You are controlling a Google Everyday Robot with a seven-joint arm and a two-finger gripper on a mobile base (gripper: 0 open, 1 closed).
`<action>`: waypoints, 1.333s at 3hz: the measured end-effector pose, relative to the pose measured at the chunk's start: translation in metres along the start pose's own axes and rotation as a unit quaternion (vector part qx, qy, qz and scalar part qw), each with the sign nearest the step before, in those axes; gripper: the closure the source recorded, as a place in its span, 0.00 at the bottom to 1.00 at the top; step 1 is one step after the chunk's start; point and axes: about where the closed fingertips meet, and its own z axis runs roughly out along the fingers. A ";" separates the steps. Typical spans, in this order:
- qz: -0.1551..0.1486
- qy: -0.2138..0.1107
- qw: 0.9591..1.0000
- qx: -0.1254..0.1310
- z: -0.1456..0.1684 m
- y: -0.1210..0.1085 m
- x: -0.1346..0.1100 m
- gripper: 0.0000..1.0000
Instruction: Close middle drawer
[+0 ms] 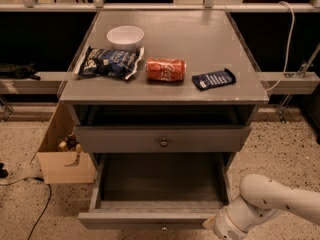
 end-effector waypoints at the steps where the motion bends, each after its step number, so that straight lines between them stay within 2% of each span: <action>1: 0.000 0.000 1.000 0.000 0.000 0.000 0.000 0.26; 2: 0.000 0.000 1.000 0.000 0.000 0.000 0.000 0.44; 3: 0.000 -0.001 1.000 0.006 0.004 -0.009 -0.008 0.48; 4: 0.007 -0.021 0.999 0.026 -0.004 -0.025 -0.013 0.46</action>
Offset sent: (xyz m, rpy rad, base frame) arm 0.0000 0.0000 0.0000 0.0000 0.0000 0.0000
